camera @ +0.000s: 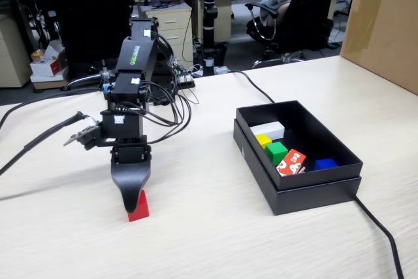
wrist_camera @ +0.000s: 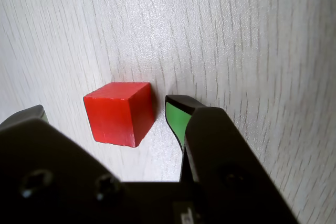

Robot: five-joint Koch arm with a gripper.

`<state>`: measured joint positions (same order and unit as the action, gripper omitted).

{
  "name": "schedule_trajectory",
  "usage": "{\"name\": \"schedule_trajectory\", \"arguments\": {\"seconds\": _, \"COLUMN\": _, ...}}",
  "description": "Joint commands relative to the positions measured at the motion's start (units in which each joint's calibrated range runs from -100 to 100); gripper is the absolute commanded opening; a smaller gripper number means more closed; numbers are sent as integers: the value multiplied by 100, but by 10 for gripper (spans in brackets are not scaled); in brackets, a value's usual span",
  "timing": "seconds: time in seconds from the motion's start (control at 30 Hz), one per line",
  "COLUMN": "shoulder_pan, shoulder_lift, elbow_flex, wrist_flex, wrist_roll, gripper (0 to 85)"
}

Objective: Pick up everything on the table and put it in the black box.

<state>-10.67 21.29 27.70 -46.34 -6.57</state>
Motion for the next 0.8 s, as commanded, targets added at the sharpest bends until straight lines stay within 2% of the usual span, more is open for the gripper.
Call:
{"name": "schedule_trajectory", "arguments": {"seconds": 0.0, "shoulder_pan": 44, "shoulder_lift": -116, "elbow_flex": 412, "wrist_flex": 181, "wrist_roll": -54, "gripper": 445}}
{"name": "schedule_trajectory", "arguments": {"seconds": 0.17, "shoulder_pan": 49, "shoulder_lift": -93, "elbow_flex": 376, "wrist_flex": 181, "wrist_roll": -73, "gripper": 418}}
{"name": "schedule_trajectory", "arguments": {"seconds": 0.23, "shoulder_pan": 49, "shoulder_lift": -104, "elbow_flex": 339, "wrist_flex": 172, "wrist_roll": -68, "gripper": 354}}
{"name": "schedule_trajectory", "arguments": {"seconds": 0.3, "shoulder_pan": 49, "shoulder_lift": -93, "elbow_flex": 321, "wrist_flex": 146, "wrist_roll": -68, "gripper": 328}}
{"name": "schedule_trajectory", "arguments": {"seconds": 0.47, "shoulder_pan": 49, "shoulder_lift": -104, "elbow_flex": 303, "wrist_flex": -113, "wrist_roll": -63, "gripper": 315}}
{"name": "schedule_trajectory", "arguments": {"seconds": 0.6, "shoulder_pan": 34, "shoulder_lift": -127, "elbow_flex": 312, "wrist_flex": -130, "wrist_roll": -49, "gripper": 164}}
{"name": "schedule_trajectory", "arguments": {"seconds": 0.77, "shoulder_pan": 20, "shoulder_lift": -150, "elbow_flex": 258, "wrist_flex": -225, "wrist_roll": -49, "gripper": 162}}
